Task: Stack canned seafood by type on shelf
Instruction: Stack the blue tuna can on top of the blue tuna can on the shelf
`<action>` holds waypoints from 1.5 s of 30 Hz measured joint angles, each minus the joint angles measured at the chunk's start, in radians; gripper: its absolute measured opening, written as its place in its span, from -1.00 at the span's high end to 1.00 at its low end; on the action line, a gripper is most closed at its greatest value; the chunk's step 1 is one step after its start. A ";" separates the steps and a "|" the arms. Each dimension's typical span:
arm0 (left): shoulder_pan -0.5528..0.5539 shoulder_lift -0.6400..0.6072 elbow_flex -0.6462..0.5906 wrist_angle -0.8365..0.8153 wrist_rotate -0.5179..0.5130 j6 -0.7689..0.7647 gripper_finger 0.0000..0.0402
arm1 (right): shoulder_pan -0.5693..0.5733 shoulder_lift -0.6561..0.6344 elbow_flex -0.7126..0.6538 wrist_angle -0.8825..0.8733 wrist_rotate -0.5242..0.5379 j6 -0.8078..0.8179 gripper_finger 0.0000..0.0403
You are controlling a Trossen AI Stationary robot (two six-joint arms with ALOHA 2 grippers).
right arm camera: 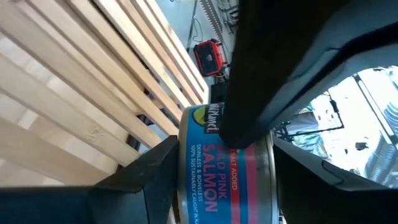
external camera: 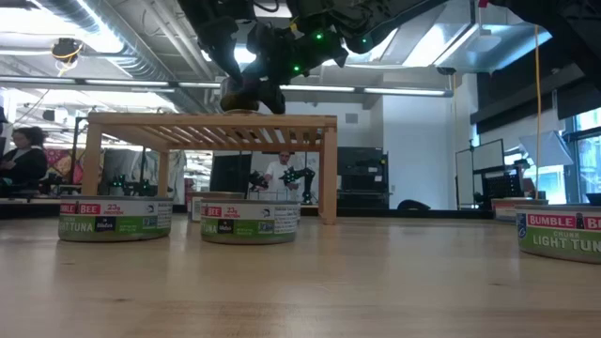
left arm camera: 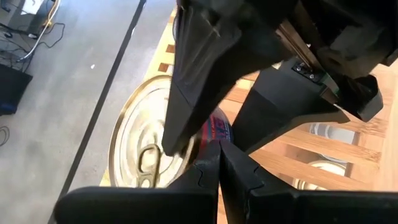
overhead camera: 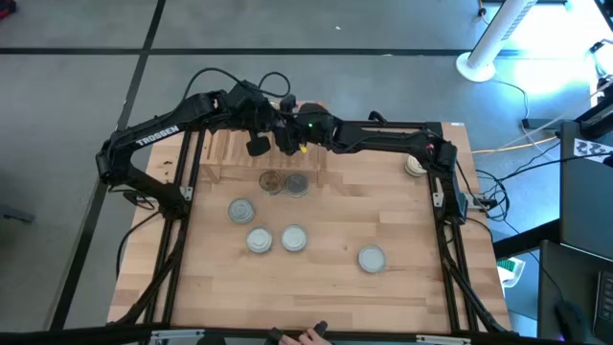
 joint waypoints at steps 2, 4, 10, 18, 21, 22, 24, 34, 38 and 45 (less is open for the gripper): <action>0.000 0.000 0.000 0.000 0.001 -0.001 0.99 | 0.000 0.000 0.000 -0.007 -0.001 0.000 -0.13; 0.000 0.000 0.000 0.000 0.001 -0.001 0.99 | 0.000 0.000 0.000 -0.010 -0.004 0.000 -0.13; 0.000 0.000 0.000 0.001 0.000 -0.002 0.99 | 0.000 0.000 0.000 -0.018 -0.005 0.000 -0.13; 0.004 0.036 0.000 0.001 -0.001 -0.002 0.99 | 0.000 0.000 0.000 -0.025 -0.005 0.000 -0.13; 0.005 0.056 0.000 0.011 -0.014 0.000 0.99 | 0.000 0.000 0.000 -0.022 -0.005 0.000 -0.13; 0.007 0.060 0.000 0.017 -0.025 0.001 0.99 | 0.000 0.000 0.000 -0.020 -0.005 0.000 -0.13; 0.012 0.066 0.000 0.016 -0.038 0.002 0.99 | 0.000 0.000 0.000 -0.019 -0.003 0.000 -0.13; 0.037 0.067 0.000 0.048 -0.046 0.035 0.99 | 0.000 0.000 0.000 -0.016 0.083 0.000 -0.13; 0.041 0.067 0.000 0.068 -0.047 0.040 0.99 | 0.000 0.000 0.000 -0.011 0.121 0.000 -0.13; 0.042 0.059 0.000 0.085 -0.045 0.051 0.99 | 0.001 -0.007 0.000 -0.002 0.251 0.000 -0.13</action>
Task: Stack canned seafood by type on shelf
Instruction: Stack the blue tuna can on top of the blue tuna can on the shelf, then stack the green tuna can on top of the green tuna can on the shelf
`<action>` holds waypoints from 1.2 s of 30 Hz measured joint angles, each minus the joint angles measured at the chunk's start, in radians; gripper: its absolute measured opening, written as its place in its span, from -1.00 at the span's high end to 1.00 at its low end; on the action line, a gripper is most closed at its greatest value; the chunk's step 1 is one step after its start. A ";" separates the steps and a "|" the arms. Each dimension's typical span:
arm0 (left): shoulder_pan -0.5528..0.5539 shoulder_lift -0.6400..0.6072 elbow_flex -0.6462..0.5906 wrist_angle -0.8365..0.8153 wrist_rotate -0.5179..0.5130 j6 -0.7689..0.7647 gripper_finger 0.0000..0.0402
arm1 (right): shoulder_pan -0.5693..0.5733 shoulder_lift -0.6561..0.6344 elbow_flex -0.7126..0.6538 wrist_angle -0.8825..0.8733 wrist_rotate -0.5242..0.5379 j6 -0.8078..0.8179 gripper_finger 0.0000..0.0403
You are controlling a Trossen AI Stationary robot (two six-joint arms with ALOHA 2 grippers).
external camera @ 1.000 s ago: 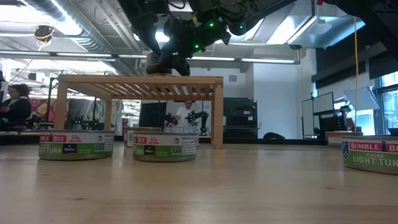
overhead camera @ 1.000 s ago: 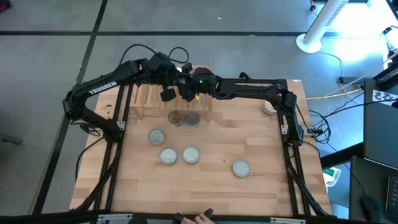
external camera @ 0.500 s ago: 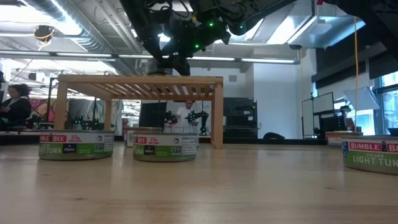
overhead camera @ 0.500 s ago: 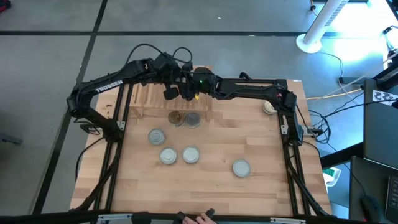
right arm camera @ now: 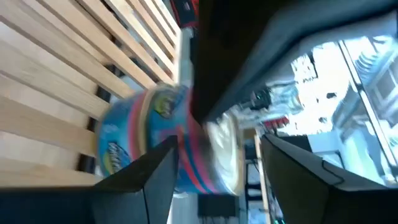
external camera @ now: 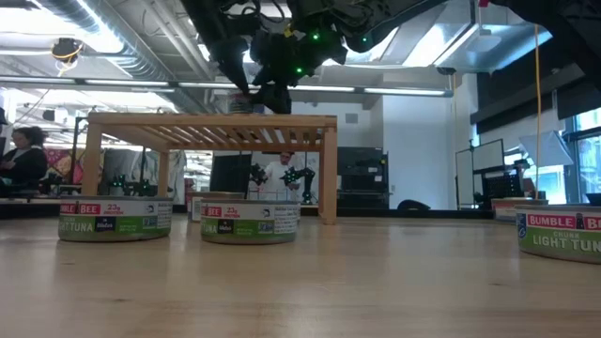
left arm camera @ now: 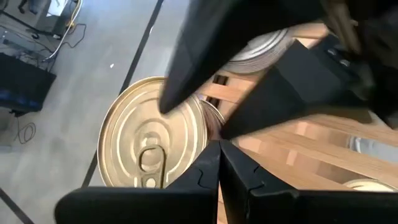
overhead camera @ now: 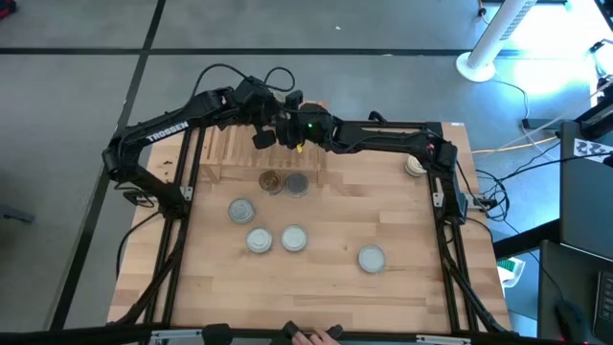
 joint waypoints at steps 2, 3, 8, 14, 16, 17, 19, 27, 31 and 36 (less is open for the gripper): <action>-0.004 -0.014 0.000 0.000 0.000 0.000 0.99 | 0.000 -0.012 0.000 -0.007 0.017 0.000 -0.13; -0.005 -0.021 0.000 0.001 0.000 0.002 0.99 | 0.000 -0.021 0.000 -0.007 0.022 0.001 -0.13; -0.024 -0.072 0.000 -0.001 0.001 -0.002 0.99 | 0.006 -0.081 0.000 -0.029 0.023 0.040 -0.13; -0.077 -0.139 0.000 -0.040 0.002 -0.057 0.99 | 0.034 -0.184 0.000 -0.169 0.067 0.084 -0.13; -0.102 -0.157 0.001 -0.078 0.003 -0.098 0.99 | 0.047 -0.224 0.000 -0.263 0.107 0.098 -0.13; -0.118 -0.163 0.001 -0.097 0.005 -0.125 0.99 | 0.055 -0.241 0.000 -0.315 0.125 0.112 -0.13; -0.151 -0.165 0.001 -0.143 0.023 -0.174 0.99 | 0.069 -0.282 0.000 -0.439 0.139 0.162 -0.13; -0.343 -0.156 0.001 -0.283 0.111 -0.317 0.99 | 0.085 -0.465 0.000 -1.013 -0.001 0.559 -0.13; -0.449 -0.150 0.001 -0.265 0.112 -0.352 0.99 | 0.085 -0.545 -0.009 -1.136 -0.064 0.696 -0.13; -0.566 -0.121 0.001 -0.249 0.112 -0.398 0.99 | 0.090 -0.663 -0.149 -1.149 -0.125 0.838 -0.13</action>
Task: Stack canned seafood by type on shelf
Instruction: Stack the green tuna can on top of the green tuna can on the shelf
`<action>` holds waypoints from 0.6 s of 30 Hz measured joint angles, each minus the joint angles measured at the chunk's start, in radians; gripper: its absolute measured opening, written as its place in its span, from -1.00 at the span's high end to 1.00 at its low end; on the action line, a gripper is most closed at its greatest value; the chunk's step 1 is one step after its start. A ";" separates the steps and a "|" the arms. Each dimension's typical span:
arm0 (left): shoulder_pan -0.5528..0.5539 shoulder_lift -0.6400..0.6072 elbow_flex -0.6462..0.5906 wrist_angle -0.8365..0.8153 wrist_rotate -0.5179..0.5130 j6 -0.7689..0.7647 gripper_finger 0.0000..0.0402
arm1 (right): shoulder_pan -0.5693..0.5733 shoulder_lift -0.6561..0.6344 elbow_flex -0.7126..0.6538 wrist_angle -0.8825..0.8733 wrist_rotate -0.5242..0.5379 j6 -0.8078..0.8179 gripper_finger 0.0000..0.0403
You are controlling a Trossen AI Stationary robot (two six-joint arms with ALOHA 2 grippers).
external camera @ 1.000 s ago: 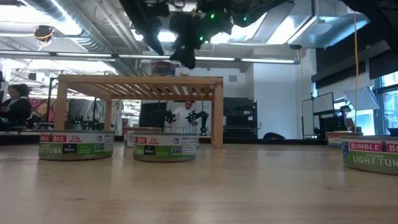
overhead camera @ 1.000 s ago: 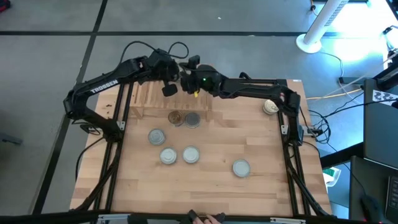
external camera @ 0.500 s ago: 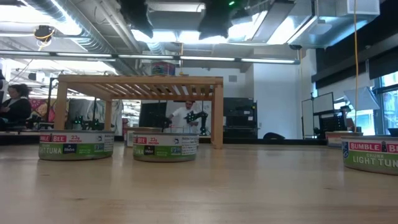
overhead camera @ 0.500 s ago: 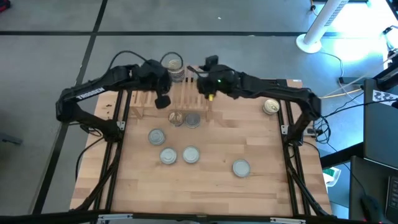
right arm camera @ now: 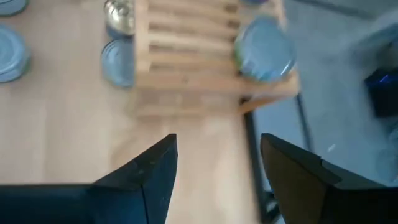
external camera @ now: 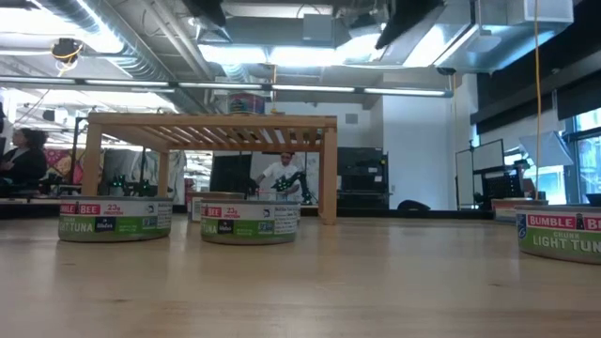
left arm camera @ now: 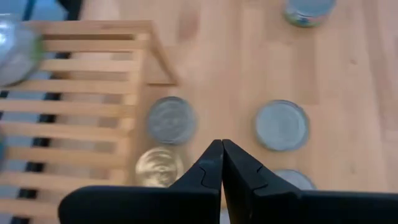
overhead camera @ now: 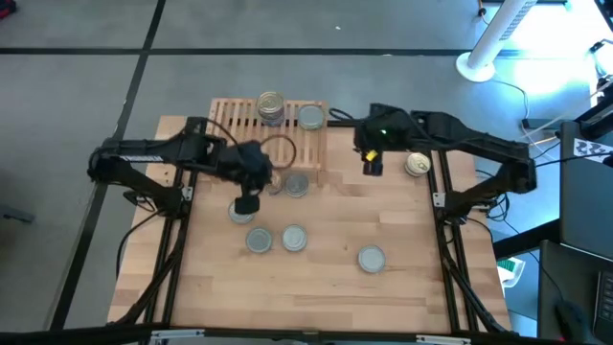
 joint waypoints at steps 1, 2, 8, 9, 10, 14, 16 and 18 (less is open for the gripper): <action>-0.020 0.010 0.000 0.004 0.000 -0.009 0.99 | 0.008 -0.028 -0.046 0.005 -0.007 0.035 -0.13; -0.039 0.020 0.000 0.012 0.000 -0.017 0.99 | 0.019 -0.053 -0.094 0.013 -0.005 0.069 -0.13; -0.111 0.084 0.000 0.019 0.000 -0.026 0.99 | 0.150 -0.177 -0.354 0.169 -0.003 0.251 -0.13; -0.119 0.097 0.000 0.019 0.000 -0.036 0.99 | 0.176 -0.187 -0.387 0.200 -0.003 0.270 -0.13; -0.128 0.112 0.000 0.019 0.000 -0.054 0.99 | 0.200 -0.192 -0.416 0.227 -0.003 0.289 -0.13; -0.160 0.176 0.000 0.021 0.003 -0.148 0.99 | 0.293 -0.185 -0.503 0.330 -0.003 0.340 -0.13; -0.179 0.212 0.000 0.024 0.013 -0.157 0.99 | 0.329 -0.171 -0.538 0.387 -0.005 0.342 -0.13; -0.197 0.248 -0.001 0.026 0.017 -0.157 0.99 | 0.358 -0.152 -0.567 0.408 -0.006 0.342 -0.13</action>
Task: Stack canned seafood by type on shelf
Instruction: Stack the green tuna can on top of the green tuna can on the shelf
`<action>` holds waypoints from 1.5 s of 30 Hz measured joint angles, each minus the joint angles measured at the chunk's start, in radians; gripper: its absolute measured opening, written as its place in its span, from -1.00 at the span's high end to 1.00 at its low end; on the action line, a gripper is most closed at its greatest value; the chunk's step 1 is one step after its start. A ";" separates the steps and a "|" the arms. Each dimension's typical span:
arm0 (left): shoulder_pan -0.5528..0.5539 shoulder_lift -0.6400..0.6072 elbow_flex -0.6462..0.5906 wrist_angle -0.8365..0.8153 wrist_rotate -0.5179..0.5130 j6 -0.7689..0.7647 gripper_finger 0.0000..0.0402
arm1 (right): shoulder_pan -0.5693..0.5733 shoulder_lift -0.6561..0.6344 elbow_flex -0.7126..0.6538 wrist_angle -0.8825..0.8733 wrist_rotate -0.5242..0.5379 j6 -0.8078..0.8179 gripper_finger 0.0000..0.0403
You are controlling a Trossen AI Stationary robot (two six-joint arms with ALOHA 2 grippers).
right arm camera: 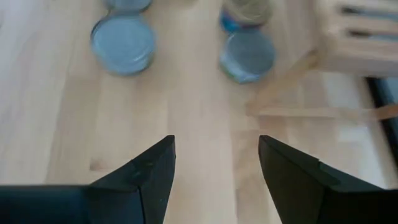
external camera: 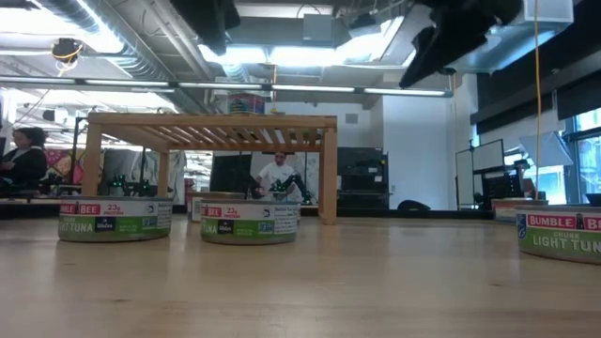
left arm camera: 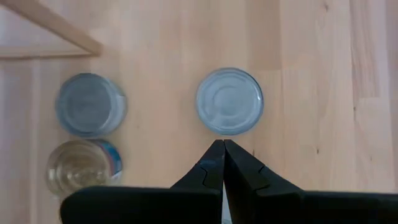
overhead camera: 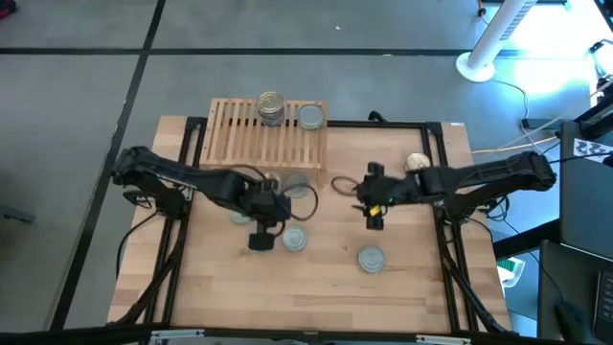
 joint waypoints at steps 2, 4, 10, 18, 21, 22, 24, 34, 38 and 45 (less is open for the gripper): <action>-0.016 0.033 0.000 0.008 0.002 0.016 0.99 | 0.023 0.020 -0.021 0.031 -0.001 0.000 -0.13; -0.028 0.064 0.000 0.021 0.001 0.034 0.99 | 0.040 0.041 -0.033 0.040 -0.001 0.000 -0.13; -0.065 0.145 0.000 0.067 0.043 0.023 0.99 | 0.058 0.120 -0.034 0.053 -0.048 0.000 -0.13; -0.102 0.233 0.000 0.118 0.099 0.039 0.81 | 0.055 0.230 -0.034 0.110 -0.076 -0.003 -0.13; -0.113 0.264 0.000 0.118 0.101 0.039 0.62 | 0.055 0.256 -0.034 0.131 -0.076 -0.023 -0.13; -0.115 0.274 0.000 0.118 0.102 0.042 0.55 | 0.055 0.262 -0.034 0.136 -0.076 -0.030 -0.13; -0.121 0.293 0.000 0.118 0.103 0.070 0.43 | 0.055 0.269 -0.034 0.150 -0.076 -0.045 -0.13; -0.126 0.373 0.000 0.122 -0.018 0.176 0.22 | 0.055 0.273 -0.033 0.180 -0.077 -0.056 -0.13; -0.134 0.388 0.000 0.128 -0.036 0.192 0.22 | 0.055 0.273 -0.033 0.192 -0.077 -0.056 -0.13; -0.159 0.396 0.000 0.163 -0.113 0.184 0.22 | 0.056 0.273 -0.033 0.222 -0.079 -0.056 -0.13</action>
